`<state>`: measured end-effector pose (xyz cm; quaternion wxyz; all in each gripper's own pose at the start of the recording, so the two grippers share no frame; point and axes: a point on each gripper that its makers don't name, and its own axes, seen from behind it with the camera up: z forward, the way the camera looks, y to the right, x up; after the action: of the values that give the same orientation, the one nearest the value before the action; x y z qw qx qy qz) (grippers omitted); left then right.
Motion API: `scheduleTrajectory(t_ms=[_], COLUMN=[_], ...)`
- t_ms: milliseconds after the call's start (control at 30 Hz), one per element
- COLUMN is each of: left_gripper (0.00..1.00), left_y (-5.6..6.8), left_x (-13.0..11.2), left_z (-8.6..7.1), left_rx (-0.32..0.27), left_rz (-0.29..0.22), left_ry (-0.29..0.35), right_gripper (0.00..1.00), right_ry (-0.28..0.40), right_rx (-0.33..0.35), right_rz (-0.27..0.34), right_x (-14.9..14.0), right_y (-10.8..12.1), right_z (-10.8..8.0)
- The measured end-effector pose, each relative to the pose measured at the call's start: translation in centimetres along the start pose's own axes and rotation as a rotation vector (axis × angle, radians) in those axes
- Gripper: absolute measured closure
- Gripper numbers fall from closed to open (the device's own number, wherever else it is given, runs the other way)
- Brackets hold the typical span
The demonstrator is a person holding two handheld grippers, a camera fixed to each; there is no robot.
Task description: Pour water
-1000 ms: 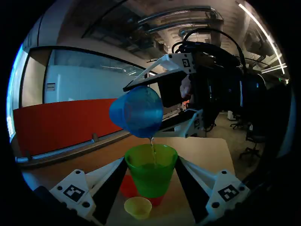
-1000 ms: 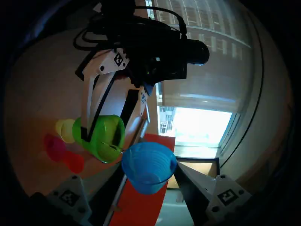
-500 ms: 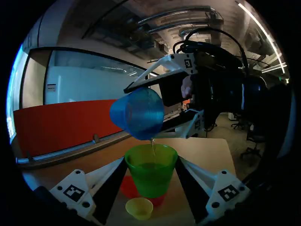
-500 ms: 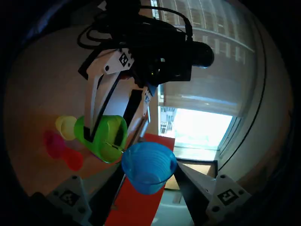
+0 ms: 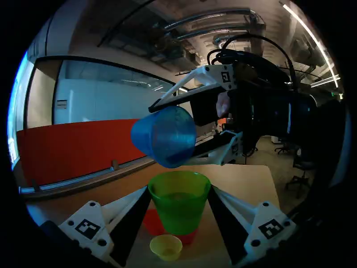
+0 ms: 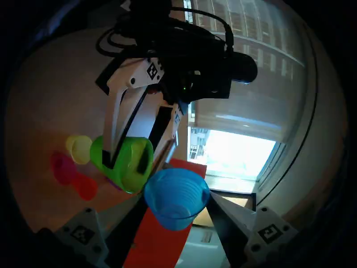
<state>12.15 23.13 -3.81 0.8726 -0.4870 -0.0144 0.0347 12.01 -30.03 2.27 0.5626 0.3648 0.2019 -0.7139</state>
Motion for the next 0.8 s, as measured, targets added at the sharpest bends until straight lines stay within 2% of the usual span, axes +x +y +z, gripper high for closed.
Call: scheduleTrajectory(t_ms=[400, 800], left_gripper=[0.13, 0.13], left_y=[-0.10, -0.22], left_x=[-0.16, 0.04], left_z=[0.10, 0.00], left_rx=[0.001, 0.009], left_rz=[0.001, 0.007], left_ry=[-0.002, -0.002], right_gripper=[0.09, 0.09], right_ry=[0.009, 0.031], right_rx=[-0.001, -0.013], right_rz=[0.019, 0.105], right_x=[0.18, 0.39], right_y=[0.01, 0.13], right_z=[-0.05, -0.15])
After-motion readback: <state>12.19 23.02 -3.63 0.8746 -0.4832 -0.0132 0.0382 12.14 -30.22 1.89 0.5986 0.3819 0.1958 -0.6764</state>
